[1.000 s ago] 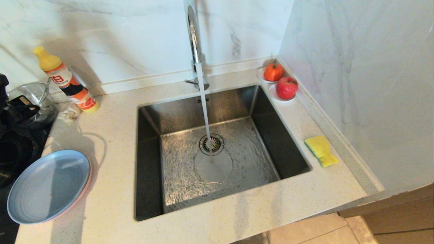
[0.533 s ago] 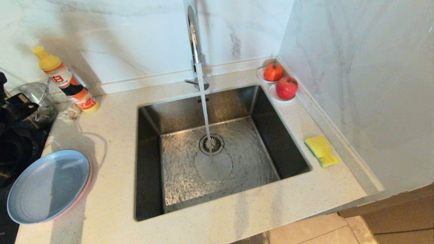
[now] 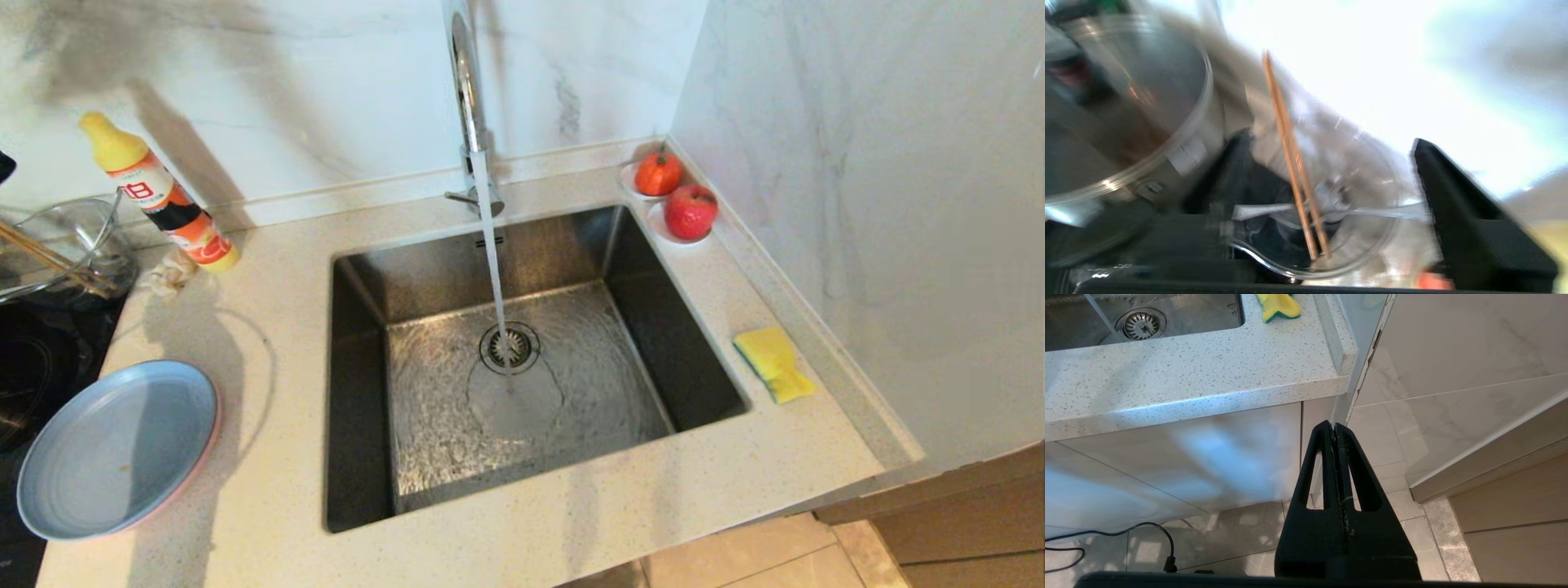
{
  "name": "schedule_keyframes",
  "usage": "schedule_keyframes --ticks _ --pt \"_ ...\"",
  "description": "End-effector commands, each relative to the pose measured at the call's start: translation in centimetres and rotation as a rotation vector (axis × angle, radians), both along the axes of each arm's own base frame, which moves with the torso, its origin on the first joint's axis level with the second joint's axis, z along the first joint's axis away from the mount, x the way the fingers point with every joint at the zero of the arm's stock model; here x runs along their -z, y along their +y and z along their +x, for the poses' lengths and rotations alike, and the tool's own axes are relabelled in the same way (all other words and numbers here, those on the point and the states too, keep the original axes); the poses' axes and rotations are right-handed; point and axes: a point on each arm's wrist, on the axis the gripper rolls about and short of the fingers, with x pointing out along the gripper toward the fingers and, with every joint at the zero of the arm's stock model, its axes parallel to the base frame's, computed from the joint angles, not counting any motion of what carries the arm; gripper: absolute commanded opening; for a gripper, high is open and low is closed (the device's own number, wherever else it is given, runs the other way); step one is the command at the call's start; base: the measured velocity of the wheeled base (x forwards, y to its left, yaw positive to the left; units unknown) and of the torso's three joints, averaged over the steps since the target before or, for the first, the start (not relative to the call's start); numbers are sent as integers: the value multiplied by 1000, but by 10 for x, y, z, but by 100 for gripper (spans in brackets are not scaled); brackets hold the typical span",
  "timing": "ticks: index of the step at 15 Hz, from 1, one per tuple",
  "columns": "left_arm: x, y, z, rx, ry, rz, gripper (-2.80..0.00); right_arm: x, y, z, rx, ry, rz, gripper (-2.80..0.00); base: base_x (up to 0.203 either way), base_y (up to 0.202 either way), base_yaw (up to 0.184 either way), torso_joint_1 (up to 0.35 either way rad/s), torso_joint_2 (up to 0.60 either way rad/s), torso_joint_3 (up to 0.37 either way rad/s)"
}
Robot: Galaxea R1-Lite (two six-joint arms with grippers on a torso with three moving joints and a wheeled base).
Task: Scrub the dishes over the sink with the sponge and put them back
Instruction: Place the chopsticks on the glass basin
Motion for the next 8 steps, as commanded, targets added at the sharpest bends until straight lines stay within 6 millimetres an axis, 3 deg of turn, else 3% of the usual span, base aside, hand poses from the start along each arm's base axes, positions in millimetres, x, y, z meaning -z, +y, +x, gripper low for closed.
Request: schedule_keyframes --ticks 1,5,8 --pt "-55 -28 -54 1 -81 41 -280 0 0 0 -1 2 0 -280 0 0 0 0 0 0" --pt "-90 -72 -124 170 -73 36 -280 0 0 0 -1 2 0 -280 0 0 0 0 0 0" --pt "-94 -123 -177 432 -9 13 -280 0 0 0 -1 1 0 -280 0 0 0 0 0 0"
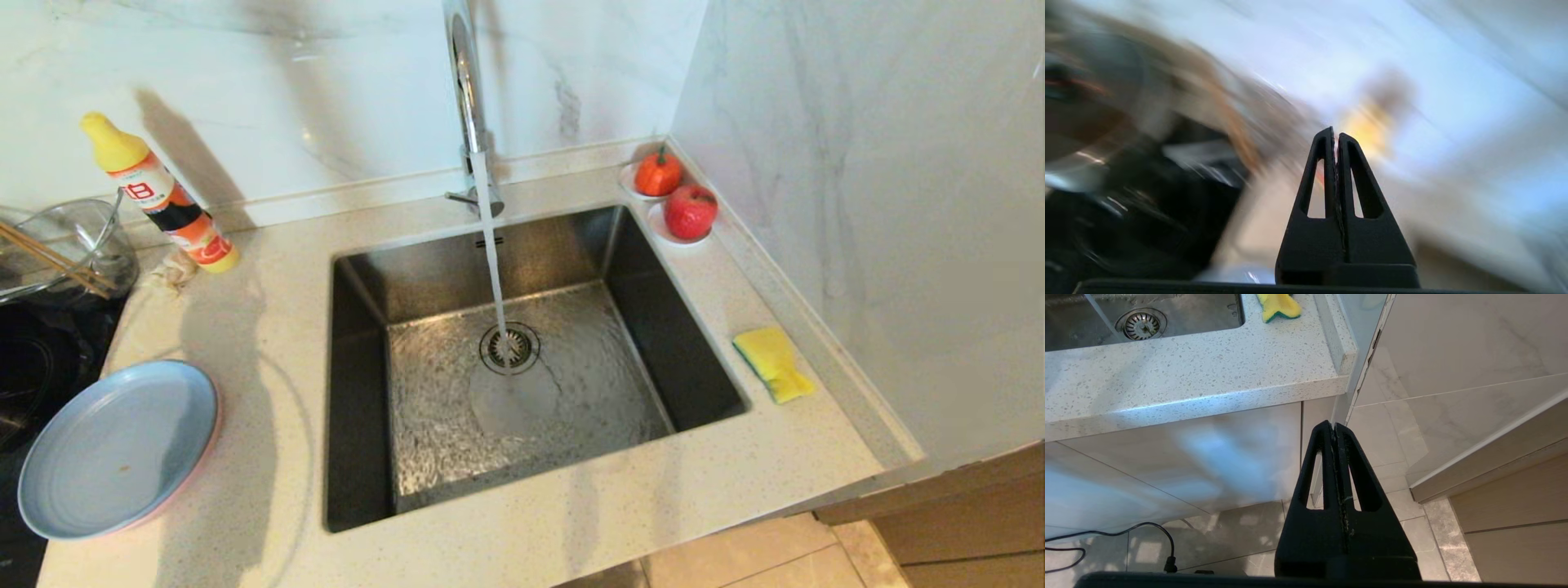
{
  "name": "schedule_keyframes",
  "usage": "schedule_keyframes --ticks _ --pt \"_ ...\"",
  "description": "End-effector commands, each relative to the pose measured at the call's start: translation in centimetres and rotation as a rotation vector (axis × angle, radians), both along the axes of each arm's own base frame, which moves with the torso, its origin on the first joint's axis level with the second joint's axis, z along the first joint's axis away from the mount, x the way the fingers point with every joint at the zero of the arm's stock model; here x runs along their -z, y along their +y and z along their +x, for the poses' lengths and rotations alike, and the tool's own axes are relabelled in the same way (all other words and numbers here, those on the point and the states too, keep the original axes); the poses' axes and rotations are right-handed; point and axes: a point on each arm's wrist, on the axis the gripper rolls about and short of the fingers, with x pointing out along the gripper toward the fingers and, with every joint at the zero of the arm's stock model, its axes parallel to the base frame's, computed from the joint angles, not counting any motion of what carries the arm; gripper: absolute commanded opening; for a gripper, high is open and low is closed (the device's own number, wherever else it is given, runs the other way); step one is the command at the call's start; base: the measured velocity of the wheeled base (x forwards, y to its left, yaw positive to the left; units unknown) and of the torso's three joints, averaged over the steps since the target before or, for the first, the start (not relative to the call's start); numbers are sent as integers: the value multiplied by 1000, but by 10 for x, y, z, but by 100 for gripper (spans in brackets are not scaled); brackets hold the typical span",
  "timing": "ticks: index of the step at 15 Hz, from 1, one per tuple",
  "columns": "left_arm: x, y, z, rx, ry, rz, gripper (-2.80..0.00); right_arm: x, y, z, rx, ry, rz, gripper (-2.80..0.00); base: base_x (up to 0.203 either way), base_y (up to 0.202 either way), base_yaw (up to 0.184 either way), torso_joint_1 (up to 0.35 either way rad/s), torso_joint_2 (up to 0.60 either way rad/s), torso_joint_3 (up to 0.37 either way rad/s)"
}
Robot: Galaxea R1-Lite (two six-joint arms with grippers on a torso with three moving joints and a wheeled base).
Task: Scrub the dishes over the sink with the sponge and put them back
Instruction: Place the chopsticks on the glass basin, then wash the plate
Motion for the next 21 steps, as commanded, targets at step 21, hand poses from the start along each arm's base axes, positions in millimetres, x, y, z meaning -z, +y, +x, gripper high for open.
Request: schedule_keyframes --ticks 21 --pt "339 -94 -216 417 9 400 -280 0 0 0 -1 1 -1 -280 0 0 0 0 0 0"
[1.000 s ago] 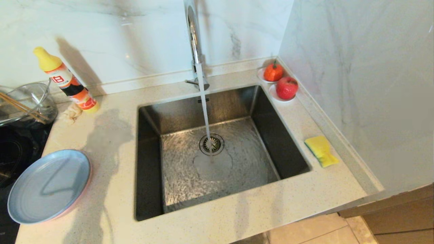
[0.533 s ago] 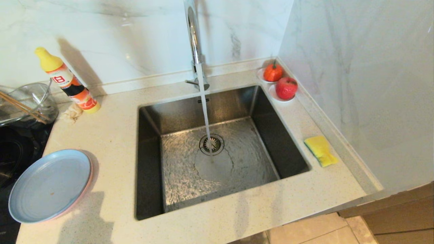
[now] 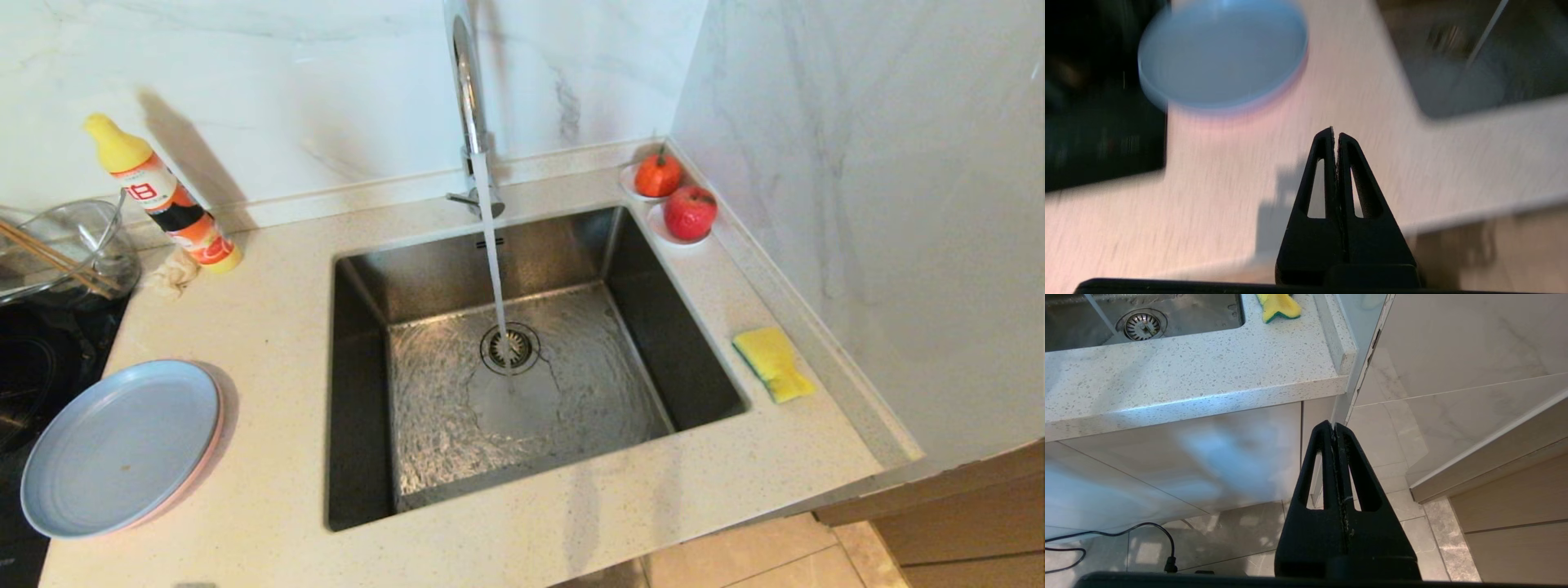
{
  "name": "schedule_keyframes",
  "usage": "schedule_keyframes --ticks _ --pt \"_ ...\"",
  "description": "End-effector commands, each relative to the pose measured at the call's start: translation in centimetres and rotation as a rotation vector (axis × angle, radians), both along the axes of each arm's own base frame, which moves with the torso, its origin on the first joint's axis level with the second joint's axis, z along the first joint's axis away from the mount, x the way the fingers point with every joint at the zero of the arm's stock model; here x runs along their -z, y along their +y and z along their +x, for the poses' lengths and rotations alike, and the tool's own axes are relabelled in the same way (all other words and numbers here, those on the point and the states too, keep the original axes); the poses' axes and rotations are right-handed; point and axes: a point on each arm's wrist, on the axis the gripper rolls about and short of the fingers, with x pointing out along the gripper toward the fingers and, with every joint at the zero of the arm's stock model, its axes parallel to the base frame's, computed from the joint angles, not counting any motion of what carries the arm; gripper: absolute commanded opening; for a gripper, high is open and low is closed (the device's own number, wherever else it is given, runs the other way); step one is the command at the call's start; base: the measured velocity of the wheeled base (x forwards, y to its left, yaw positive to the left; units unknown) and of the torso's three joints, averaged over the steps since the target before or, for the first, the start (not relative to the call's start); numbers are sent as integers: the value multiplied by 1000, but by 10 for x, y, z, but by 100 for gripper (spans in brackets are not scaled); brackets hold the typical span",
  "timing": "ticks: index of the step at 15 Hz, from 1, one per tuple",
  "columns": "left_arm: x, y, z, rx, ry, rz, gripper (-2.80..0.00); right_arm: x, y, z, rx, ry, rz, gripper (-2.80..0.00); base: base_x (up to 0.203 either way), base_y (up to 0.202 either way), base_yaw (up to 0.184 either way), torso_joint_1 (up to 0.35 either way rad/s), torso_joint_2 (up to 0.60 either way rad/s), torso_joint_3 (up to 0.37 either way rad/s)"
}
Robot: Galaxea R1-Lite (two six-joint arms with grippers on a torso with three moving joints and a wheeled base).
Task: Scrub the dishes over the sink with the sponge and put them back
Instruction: Wash the plate
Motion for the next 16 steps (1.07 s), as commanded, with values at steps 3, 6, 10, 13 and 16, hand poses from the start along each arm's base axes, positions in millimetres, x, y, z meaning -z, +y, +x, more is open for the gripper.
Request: schedule_keyframes --ticks 3,6,10,13,16 --pt "10 -1 4 70 -71 -2 -280 0 0 0 -1 1 -1 -280 0 0 0 0 0 0" --pt "10 -1 4 65 -71 -17 -280 0 0 0 -1 1 -1 -280 0 0 0 0 0 0" --pt "10 -1 4 64 -71 -18 -280 0 0 0 0 -1 0 -280 0 0 0 0 0 0" --pt "10 -1 4 65 -71 -18 -280 1 0 0 2 7 -9 -280 0 0 0 0 0 0" --pt "10 -1 4 65 -71 -18 -280 1 0 0 3 3 -33 -280 0 0 0 0 0 0"
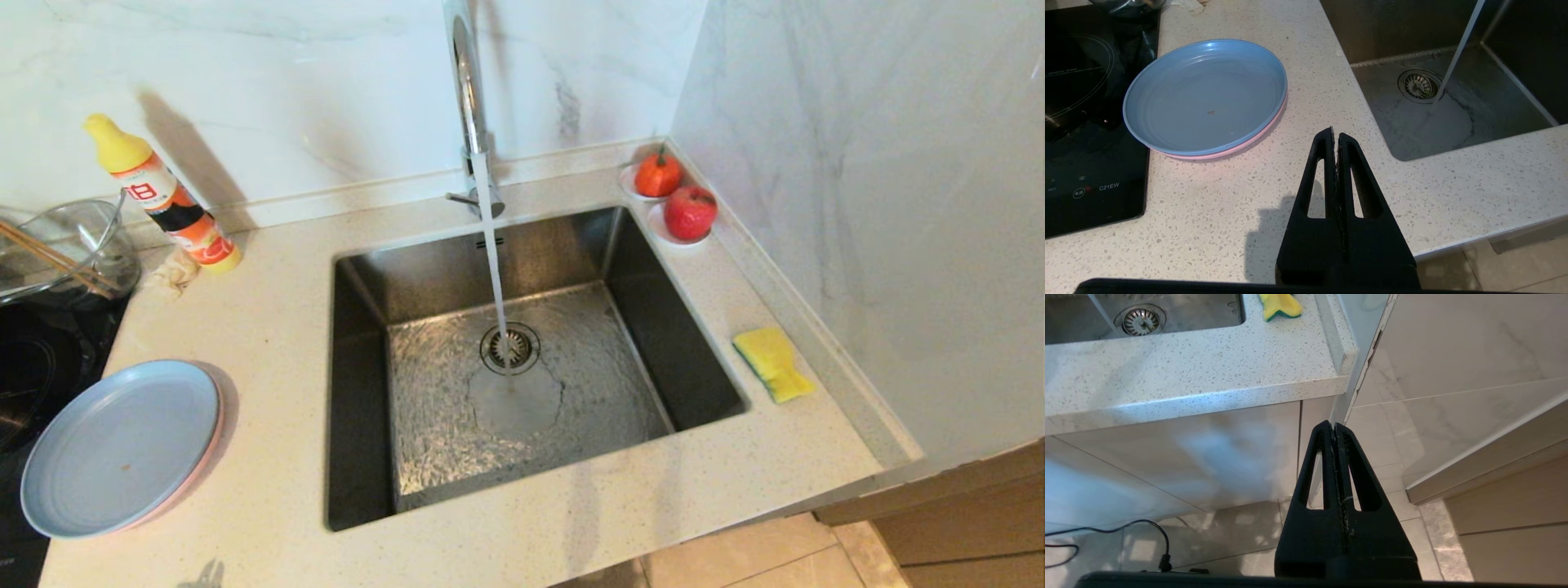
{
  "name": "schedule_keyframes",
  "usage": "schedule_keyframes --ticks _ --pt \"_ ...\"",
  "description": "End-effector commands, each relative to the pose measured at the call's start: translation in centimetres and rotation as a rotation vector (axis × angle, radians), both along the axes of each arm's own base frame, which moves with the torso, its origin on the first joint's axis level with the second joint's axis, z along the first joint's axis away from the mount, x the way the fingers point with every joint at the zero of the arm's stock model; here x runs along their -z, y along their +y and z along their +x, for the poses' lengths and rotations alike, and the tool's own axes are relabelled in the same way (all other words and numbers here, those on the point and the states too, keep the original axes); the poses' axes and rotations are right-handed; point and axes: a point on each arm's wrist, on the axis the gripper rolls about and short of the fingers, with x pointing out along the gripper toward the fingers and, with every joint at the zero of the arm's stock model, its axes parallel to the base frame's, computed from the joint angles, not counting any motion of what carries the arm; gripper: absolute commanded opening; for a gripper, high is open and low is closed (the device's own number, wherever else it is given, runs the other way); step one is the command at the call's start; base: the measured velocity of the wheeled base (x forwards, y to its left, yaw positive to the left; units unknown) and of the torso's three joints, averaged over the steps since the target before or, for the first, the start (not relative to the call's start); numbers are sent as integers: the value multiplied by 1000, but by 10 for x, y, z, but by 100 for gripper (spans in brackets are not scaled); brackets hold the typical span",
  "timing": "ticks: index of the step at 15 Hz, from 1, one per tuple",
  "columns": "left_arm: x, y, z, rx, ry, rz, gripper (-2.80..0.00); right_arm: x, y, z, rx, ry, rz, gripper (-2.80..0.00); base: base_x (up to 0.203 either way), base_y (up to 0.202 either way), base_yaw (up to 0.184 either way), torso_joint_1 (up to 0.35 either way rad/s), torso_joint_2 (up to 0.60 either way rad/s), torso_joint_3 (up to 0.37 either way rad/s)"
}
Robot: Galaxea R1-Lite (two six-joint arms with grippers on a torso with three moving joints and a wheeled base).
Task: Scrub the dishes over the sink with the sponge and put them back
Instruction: Wash the plate
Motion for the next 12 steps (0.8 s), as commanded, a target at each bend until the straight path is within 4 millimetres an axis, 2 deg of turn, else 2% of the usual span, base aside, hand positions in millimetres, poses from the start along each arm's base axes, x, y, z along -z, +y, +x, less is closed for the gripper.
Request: schedule_keyframes --ticks 1,2,4,6,9,10,12 --pt "11 0 4 -1 43 0 -280 -2 0 0 -4 -12 -22 -280 0 0 0 0 0 0" --pt "11 0 4 -2 43 -1 -280 -7 0 -2 -3 -26 -27 -280 0 0 0 0 0 0" --pt "11 0 4 0 43 0 -280 -43 0 -17 0 -139 -33 -280 0 0 0 0 0 0" --pt "11 0 4 -1 43 0 -280 -81 0 -41 -14 -235 -46 -280 0 0 0 0 0 0" --pt "11 0 4 -1 43 0 -280 -126 3 -75 -115 -264 -90 -280 0 0 0 0 0 0" --pt "11 0 4 -1 43 0 -280 -137 4 -78 -152 -242 -98 -280 0 0 0 0 0 0" --pt "11 0 4 0 43 0 -280 -163 5 -68 -200 -171 -102 -280 0 0 0 0 0 0"
